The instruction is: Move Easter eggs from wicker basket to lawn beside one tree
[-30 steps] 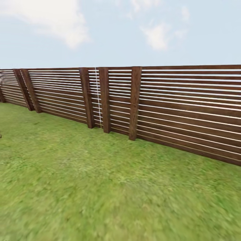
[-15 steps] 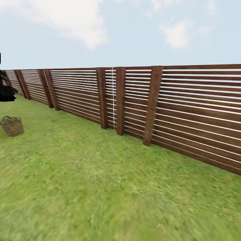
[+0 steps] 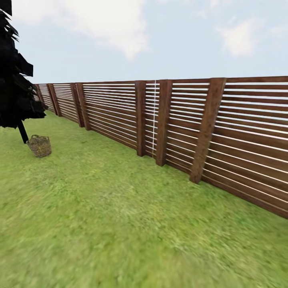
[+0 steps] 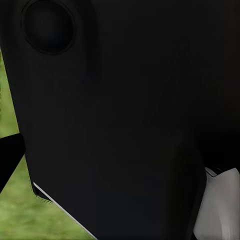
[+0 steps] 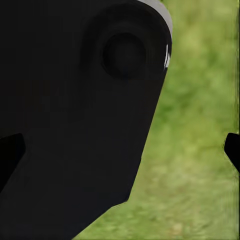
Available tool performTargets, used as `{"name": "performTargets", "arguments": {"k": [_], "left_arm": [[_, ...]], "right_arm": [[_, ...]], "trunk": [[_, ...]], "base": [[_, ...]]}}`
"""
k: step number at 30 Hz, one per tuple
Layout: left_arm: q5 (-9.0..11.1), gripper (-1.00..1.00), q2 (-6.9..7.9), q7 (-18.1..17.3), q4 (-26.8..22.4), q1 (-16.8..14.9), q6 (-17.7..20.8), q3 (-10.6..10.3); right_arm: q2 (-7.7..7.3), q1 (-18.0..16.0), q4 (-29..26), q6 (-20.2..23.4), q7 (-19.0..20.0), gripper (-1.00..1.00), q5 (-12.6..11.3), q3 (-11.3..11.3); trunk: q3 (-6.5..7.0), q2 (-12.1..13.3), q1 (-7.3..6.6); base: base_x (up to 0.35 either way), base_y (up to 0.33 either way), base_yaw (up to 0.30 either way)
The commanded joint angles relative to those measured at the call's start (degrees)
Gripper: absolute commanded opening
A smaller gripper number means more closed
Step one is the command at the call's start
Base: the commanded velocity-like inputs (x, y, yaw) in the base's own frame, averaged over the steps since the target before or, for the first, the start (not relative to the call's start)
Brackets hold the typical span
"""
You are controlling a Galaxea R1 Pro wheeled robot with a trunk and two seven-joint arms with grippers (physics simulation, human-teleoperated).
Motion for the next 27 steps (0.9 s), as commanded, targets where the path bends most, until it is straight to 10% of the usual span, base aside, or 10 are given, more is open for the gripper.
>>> {"name": "performTargets", "arguments": {"k": [1,27], "left_arm": [[-0.04,1.00,0.00,-0.11,-0.14,0.05,0.03,-0.03],[-0.04,1.00,0.00,-0.11,-0.14,0.05,0.03,-0.03]], "right_arm": [[0.00,-0.07,0.12,-0.03,0.08,1.00,0.11,0.23],[-0.07,-0.07,0.12,-0.03,0.08,1.00,0.11,0.23]], "trunk": [[-0.04,-0.02,0.04],[-0.04,-0.02,0.04]], "base": [[0.335,0.000,0.279],[0.335,0.000,0.254]]}}
